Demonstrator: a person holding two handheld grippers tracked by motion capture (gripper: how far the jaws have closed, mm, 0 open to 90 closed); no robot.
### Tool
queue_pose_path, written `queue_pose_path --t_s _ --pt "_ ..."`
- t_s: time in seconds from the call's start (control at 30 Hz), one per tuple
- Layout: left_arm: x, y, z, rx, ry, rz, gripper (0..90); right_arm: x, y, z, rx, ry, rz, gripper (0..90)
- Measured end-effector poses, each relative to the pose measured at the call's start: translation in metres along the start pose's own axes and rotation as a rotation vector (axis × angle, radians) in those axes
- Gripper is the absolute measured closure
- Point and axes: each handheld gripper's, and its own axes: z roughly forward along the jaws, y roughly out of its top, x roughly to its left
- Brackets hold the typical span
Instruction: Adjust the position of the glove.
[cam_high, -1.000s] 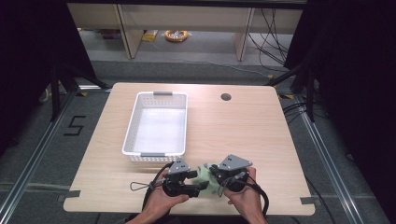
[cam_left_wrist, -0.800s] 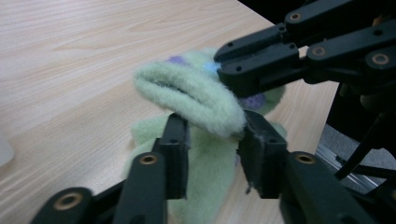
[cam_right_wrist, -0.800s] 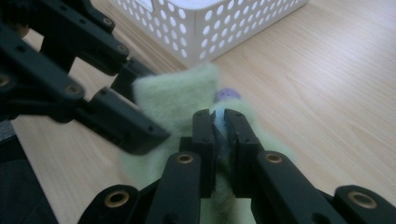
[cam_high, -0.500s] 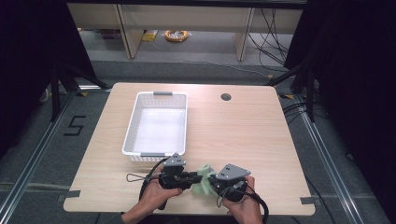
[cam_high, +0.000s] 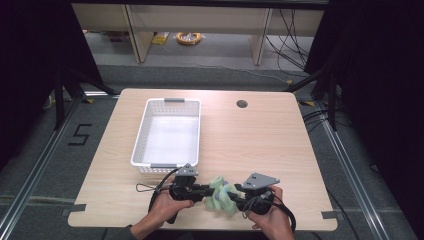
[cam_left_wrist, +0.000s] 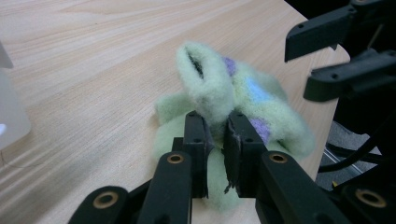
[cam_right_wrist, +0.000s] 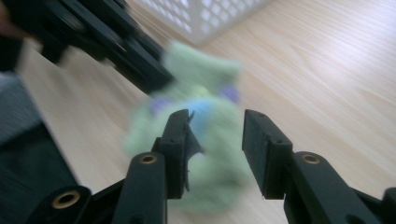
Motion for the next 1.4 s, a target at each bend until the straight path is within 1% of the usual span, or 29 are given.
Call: queue_pose_path --t_s 0.03,0.07,0.13,0.2,0.23,0.27,0.3,0.33,0.37,0.4,0.47,0.5,0.53,0.67,0.7,0.73,0.77,0.87,0.9,0.93,0.97,1.0,1.03,1.1,1.17,1.2,1.23,1.33,1.4 --pt "0.000 0.000 0.000 0.000 0.001 0.000 78.9 -0.001 -0.003 -0.001 0.030 -0.026 0.021 63.0" --pt "0.000 0.000 0.000 -0.002 -0.004 -0.005 78.9 -0.004 -0.006 -0.002 0.043 -0.027 0.020 62.7" --pt "0.001 0.000 0.001 0.001 0.003 -0.003 78.8 -0.008 -0.011 -0.001 0.047 -0.010 0.053 62.3" --pt "0.002 0.000 0.001 0.000 -0.011 -0.005 78.8 -0.011 -0.015 0.000 0.048 0.010 0.059 61.5" --pt "0.001 0.000 0.001 0.002 0.001 -0.003 78.8 -0.012 -0.016 0.002 0.045 0.024 0.075 61.2" --pt "0.001 0.000 0.002 -0.011 0.005 -0.004 78.8 -0.011 -0.016 0.002 0.065 0.034 0.098 59.9" --pt "0.001 0.000 0.002 -0.014 -0.001 -0.010 78.8 -0.012 -0.017 0.006 0.065 0.039 0.088 58.7" --pt "0.001 0.000 0.002 -0.004 -0.008 -0.010 78.9 -0.013 -0.018 0.011 0.039 0.034 0.095 58.2" --pt "0.001 0.000 0.002 -0.002 -0.003 -0.009 78.9 -0.014 -0.018 0.013 0.051 0.042 0.092 57.8" --pt "0.001 0.000 0.002 0.002 -0.001 -0.005 79.2 -0.015 -0.018 0.016 0.067 0.069 0.115 58.4" --pt "0.001 0.000 0.001 0.002 -0.003 -0.001 80.0 -0.017 -0.019 0.020 0.081 0.116 0.110 68.9" --pt "0.000 0.001 0.001 0.002 -0.006 -0.002 80.2 -0.016 -0.021 0.022 0.067 0.136 0.108 72.3" --pt "0.000 0.002 0.000 0.003 -0.013 0.005 80.4 -0.016 -0.021 0.020 0.086 0.133 0.093 77.6" --pt "-0.002 0.010 -0.002 -0.009 -0.010 0.017 81.1 -0.010 -0.018 0.009 0.075 0.140 0.092 80.9" --pt "-0.001 0.013 -0.002 -0.014 -0.020 0.020 81.3 -0.006 -0.019 0.008 0.040 0.142 0.113 80.9" --pt "-0.001 0.016 -0.001 -0.023 -0.027 0.016 81.4 -0.003 -0.018 0.003 0.061 0.152 0.125 80.9" --pt "-0.002 0.019 0.000 -0.036 -0.017 0.020 81.5 0.001 -0.017 0.002 0.046 0.153 0.127 80.9" --pt "-0.001 0.031 0.002 -0.025 -0.035 0.021 81.5 0.010 -0.015 -0.002 0.022 0.170 0.159 81.1" --pt "-0.001 0.035 0.003 -0.020 -0.035 0.033 81.5 0.013 -0.014 0.000 0.010 0.169 0.155 81.1" --pt "-0.001 0.038 0.005 -0.018 -0.041 0.036 81.4 0.017 -0.014 0.001 0.003 0.192 0.187 81.1" --pt "-0.001 0.041 0.008 -0.006 -0.054 0.054 81.4 0.019 -0.013 0.003 -0.002 0.192 0.181 81.2" --pt "-0.002 0.043 0.010 -0.004 -0.045 0.048 81.3 0.022 -0.012 0.007 -0.002 0.197 0.177 81.2" --pt "-0.001 0.044 0.013 0.011 -0.050 0.062 81.2 0.023 -0.011 0.008 0.005 0.194 0.165 81.2" --pt "-0.002 0.043 0.020 0.036 -0.063 0.065 80.7 0.028 -0.011 0.015 0.019 0.218 0.178 80.6" --pt "-0.003 0.041 0.026 0.050 -0.064 0.067 79.9 0.031 -0.012 0.018 0.034 0.202 0.169 79.3" --pt "-0.002 0.040 0.029 0.055 -0.079 0.067 79.1 0.032 -0.013 0.020 0.041 0.203 0.159 78.8" --pt "-0.003 0.039 0.031 0.057 -0.068 0.064 78.1 0.033 -0.014 0.021 0.043 0.198 0.162 78.3" --pt "-0.002 0.038 0.032 0.065 -0.075 0.069 72.1 0.035 -0.015 0.022 0.061 0.206 0.160 73.1" --pt "-0.002 0.038 0.031 0.051 -0.063 0.041 61.0 0.034 -0.015 0.022 0.066 0.199 0.155 68.4"
